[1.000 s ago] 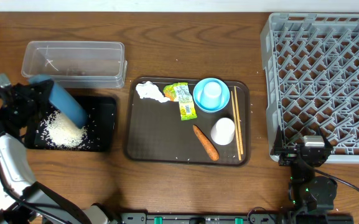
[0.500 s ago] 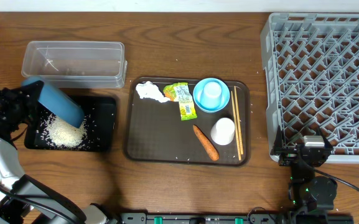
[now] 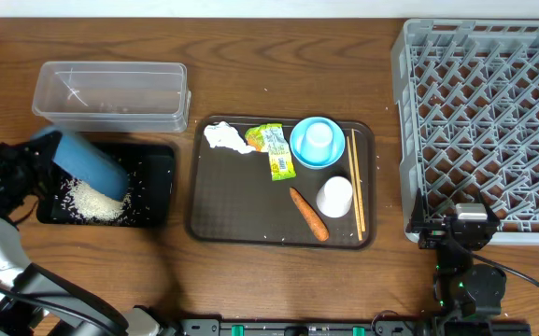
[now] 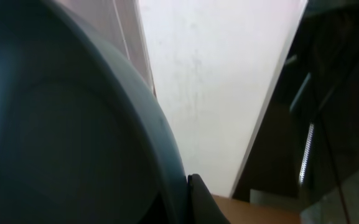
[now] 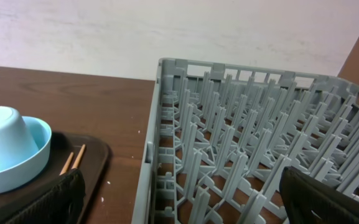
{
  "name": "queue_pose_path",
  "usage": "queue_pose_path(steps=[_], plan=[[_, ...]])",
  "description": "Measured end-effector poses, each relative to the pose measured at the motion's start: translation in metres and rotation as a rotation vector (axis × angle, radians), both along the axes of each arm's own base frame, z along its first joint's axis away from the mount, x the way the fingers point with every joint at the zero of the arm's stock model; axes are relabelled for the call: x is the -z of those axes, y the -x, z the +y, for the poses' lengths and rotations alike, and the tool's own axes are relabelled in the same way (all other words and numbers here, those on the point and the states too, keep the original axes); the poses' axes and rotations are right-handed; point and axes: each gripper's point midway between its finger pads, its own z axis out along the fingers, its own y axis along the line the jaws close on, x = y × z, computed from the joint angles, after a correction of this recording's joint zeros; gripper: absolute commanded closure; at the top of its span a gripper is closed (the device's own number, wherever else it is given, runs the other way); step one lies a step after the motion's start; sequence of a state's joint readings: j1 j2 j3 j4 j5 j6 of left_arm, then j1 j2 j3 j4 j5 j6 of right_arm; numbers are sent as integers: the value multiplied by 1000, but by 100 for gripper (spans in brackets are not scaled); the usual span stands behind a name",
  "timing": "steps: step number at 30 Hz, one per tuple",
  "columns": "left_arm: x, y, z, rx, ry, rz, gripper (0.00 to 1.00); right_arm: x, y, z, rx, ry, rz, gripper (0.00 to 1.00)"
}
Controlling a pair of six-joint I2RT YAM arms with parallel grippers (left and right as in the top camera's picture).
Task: Sort waste into correct bins and load items into the dishwasher rack
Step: 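Tilt the blue plate to pour the rice onto the black tray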
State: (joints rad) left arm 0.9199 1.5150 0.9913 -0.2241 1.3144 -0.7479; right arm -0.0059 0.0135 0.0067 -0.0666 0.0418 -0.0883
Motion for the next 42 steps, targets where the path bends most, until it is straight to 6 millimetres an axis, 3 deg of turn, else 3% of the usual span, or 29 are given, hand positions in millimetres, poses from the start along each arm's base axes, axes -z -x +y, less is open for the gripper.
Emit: queue_pose_path(steps=[10,23,31,38,42], plan=[[-18,-2,-7,72,-43,-111,94,0,0,0,0,0,1,1],[-23,4,-17,90,15,-97,94,0,0,0,0,0,0,1],[-67,14,-28,71,-218,-205,94,0,0,0,0,0,1,1],[-80,16,-47,136,-186,-240,94,0,0,0,0,0,1,1],[-105,19,-69,206,-267,-340,94,0,0,0,0,0,1,1]])
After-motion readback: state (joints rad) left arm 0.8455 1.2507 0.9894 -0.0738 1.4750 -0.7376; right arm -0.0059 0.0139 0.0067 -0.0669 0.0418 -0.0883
